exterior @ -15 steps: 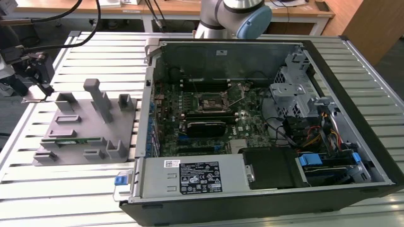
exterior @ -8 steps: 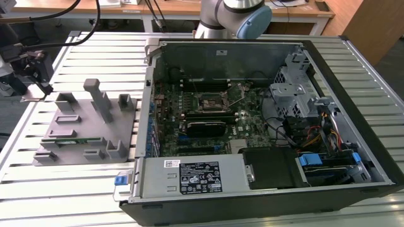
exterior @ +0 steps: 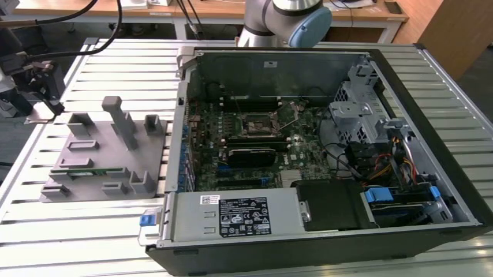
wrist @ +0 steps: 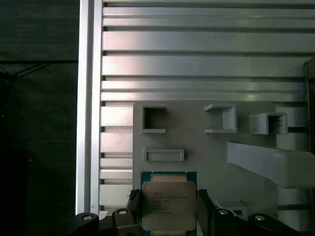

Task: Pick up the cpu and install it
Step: 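Pick up the cpu and move it towards the insertion slot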

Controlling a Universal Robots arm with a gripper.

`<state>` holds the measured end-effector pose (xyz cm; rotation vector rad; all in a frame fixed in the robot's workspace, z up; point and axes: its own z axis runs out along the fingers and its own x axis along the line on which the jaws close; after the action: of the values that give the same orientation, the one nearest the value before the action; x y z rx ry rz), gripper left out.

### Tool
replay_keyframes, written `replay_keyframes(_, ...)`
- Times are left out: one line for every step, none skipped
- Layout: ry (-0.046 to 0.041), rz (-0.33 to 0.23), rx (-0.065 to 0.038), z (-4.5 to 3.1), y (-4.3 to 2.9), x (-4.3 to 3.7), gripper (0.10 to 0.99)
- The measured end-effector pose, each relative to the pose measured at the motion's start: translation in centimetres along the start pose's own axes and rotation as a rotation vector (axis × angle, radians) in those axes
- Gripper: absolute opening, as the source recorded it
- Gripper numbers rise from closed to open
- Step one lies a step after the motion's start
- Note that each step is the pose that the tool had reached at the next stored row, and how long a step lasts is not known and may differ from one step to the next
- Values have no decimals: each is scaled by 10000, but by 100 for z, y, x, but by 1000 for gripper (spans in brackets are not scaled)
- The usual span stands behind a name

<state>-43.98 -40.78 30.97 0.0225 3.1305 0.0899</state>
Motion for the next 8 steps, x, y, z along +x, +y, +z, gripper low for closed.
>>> replay_keyframes(1,0,1,-2,0,0,537)
replay_keyframes(0,0,0,-3,0,0,537)
replay_keyframes(1,0,1,-5,0,0,537)
replay_keyframes(1,0,1,-6,0,0,537)
replay_keyframes(0,0,0,-8,1,0,537)
replay_keyframes(0,0,1,-10,1,0,537)
replay_keyframes(2,0,2,-14,1,0,537)
replay_keyframes(3,0,2,-19,1,0,537)
